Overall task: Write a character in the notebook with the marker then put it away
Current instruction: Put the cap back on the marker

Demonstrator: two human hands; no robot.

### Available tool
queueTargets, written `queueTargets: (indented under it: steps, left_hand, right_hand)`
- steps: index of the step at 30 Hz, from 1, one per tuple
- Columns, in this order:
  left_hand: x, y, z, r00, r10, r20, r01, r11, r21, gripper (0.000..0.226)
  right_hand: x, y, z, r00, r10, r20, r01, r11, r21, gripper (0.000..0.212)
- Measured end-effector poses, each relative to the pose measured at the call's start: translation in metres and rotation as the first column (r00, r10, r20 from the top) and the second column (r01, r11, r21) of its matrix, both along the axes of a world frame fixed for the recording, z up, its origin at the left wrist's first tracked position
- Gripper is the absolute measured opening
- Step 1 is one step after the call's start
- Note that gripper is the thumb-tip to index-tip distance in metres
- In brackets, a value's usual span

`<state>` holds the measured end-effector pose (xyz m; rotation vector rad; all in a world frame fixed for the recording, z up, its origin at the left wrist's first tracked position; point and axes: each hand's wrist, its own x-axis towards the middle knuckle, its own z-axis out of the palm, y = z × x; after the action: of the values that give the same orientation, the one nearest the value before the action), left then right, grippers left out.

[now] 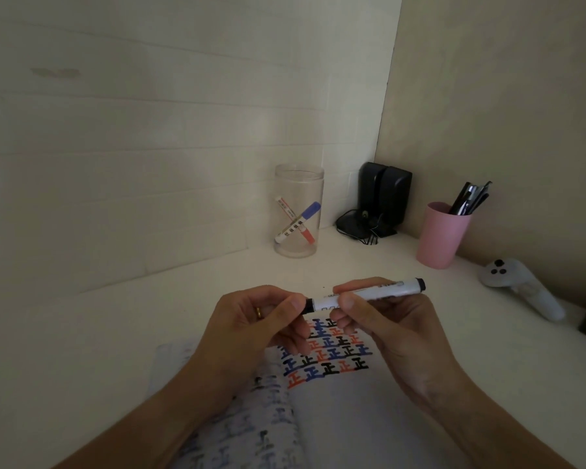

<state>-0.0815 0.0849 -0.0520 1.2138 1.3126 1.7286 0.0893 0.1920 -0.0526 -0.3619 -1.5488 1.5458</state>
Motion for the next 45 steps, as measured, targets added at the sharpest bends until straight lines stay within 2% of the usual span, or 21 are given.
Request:
queueTargets:
  steps: [8, 13, 16, 18, 21, 22, 23, 24, 25, 26, 28, 30, 32, 33, 35, 37, 38, 41, 43, 45]
  left_hand:
    - [0.002, -0.003, 0.000, 0.996, -0.047, 0.076, 0.052, 0.996, -0.067, 0.027]
    - [0.001, 0.000, 0.001, 0.994, -0.064, 0.085, 0.068, 0.997, -0.048, 0.027]
    - [-0.003, 0.004, 0.005, 0.995, 0.012, -0.101, -0.012, 1.000, 0.007, 0.016]
    - [-0.007, 0.002, 0.006, 0.958, 0.092, -0.271, -0.079, 0.995, 0.060, 0.010]
    - [-0.016, -0.001, 0.005, 0.799, 0.261, -0.542, -0.213, 0.965, 0.151, 0.016]
    - [-0.019, -0.003, 0.006, 0.752, 0.292, -0.591, -0.231, 0.956, 0.179, 0.017]
    - [-0.021, -0.003, 0.007, 0.719, 0.307, -0.623, -0.232, 0.952, 0.201, 0.017]
    - [-0.023, -0.004, 0.008, 0.699, 0.314, -0.642, -0.225, 0.949, 0.218, 0.017]
    - [-0.023, -0.004, 0.009, 0.694, 0.314, -0.648, -0.213, 0.949, 0.232, 0.016]
    - [-0.023, -0.005, 0.010, 0.701, 0.309, -0.643, -0.197, 0.950, 0.242, 0.016]
    - [-0.023, -0.005, 0.010, 0.722, 0.300, -0.623, -0.167, 0.950, 0.264, 0.015]
    - [-0.026, -0.005, 0.011, 0.735, 0.321, -0.597, -0.167, 0.939, 0.300, 0.013]
    - [-0.030, -0.005, 0.012, 0.745, 0.348, -0.569, -0.180, 0.926, 0.331, 0.014]
    - [-0.031, -0.005, 0.012, 0.752, 0.352, -0.557, -0.184, 0.924, 0.337, 0.017]
    - [-0.032, -0.004, 0.011, 0.792, 0.323, -0.519, -0.180, 0.935, 0.307, 0.034]
    - [-0.037, -0.003, 0.008, 0.814, 0.322, -0.482, -0.225, 0.942, 0.250, 0.056]
    - [-0.038, 0.000, 0.004, 0.782, 0.343, -0.520, -0.267, 0.939, 0.218, 0.061]
    - [-0.050, 0.003, -0.009, 0.611, 0.398, -0.684, -0.387, 0.904, 0.180, 0.059]
    - [-0.054, 0.003, -0.013, 0.546, 0.421, -0.725, -0.442, 0.879, 0.178, 0.057]
    - [-0.055, 0.004, -0.013, 0.481, 0.461, -0.746, -0.479, 0.850, 0.217, 0.057]
  right_hand:
    - [-0.001, -0.002, -0.003, 0.998, 0.053, 0.022, -0.052, 0.996, -0.066, 0.029]
    - [-0.003, -0.001, -0.005, 0.997, 0.079, -0.012, -0.080, 0.993, -0.088, 0.028]
    - [-0.006, 0.000, -0.005, 0.999, 0.043, 0.009, -0.042, 0.996, -0.075, 0.028]
    - [-0.005, -0.001, 0.001, 1.000, 0.027, 0.008, -0.026, 0.994, -0.109, 0.037]
    - [0.002, 0.006, 0.006, 0.991, -0.051, -0.124, 0.009, 0.947, -0.321, 0.042]
    - [0.005, 0.009, 0.006, 0.989, -0.102, -0.105, 0.064, 0.948, -0.312, 0.038]
    - [0.008, 0.013, 0.006, 0.987, -0.163, 0.001, 0.159, 0.966, -0.202, 0.030]
    - [0.010, 0.015, 0.004, 0.955, -0.259, 0.143, 0.259, 0.966, 0.022, 0.020]
    - [0.010, 0.015, 0.003, 0.892, -0.372, 0.255, 0.301, 0.912, 0.278, 0.014]
    - [0.008, 0.015, 0.001, 0.841, -0.452, 0.296, 0.274, 0.829, 0.487, 0.014]
    - [0.002, 0.010, -0.001, 0.835, -0.497, 0.236, 0.193, 0.666, 0.721, 0.018]
    - [-0.006, 0.003, 0.000, 0.821, -0.542, 0.181, 0.146, 0.506, 0.850, 0.021]
    - [-0.012, 0.000, 0.001, 0.758, -0.616, 0.216, 0.080, 0.416, 0.906, 0.021]
    - [-0.014, -0.002, 0.001, 0.736, -0.630, 0.248, 0.048, 0.415, 0.909, 0.020]
    - [-0.019, -0.006, 0.000, 0.750, -0.577, 0.323, 0.024, 0.511, 0.859, 0.021]
    - [-0.031, -0.007, 0.010, 0.765, -0.550, 0.334, 0.063, 0.580, 0.812, 0.033]
    - [-0.034, -0.002, 0.018, 0.769, -0.559, 0.311, 0.104, 0.589, 0.801, 0.043]
    - [-0.061, 0.024, 0.069, 0.778, -0.595, 0.201, 0.211, 0.549, 0.809, 0.079]
    - [-0.083, 0.047, 0.113, 0.764, -0.629, 0.145, 0.283, 0.529, 0.800, 0.090]
    - [-0.104, 0.068, 0.151, 0.749, -0.656, 0.098, 0.350, 0.516, 0.782, 0.091]
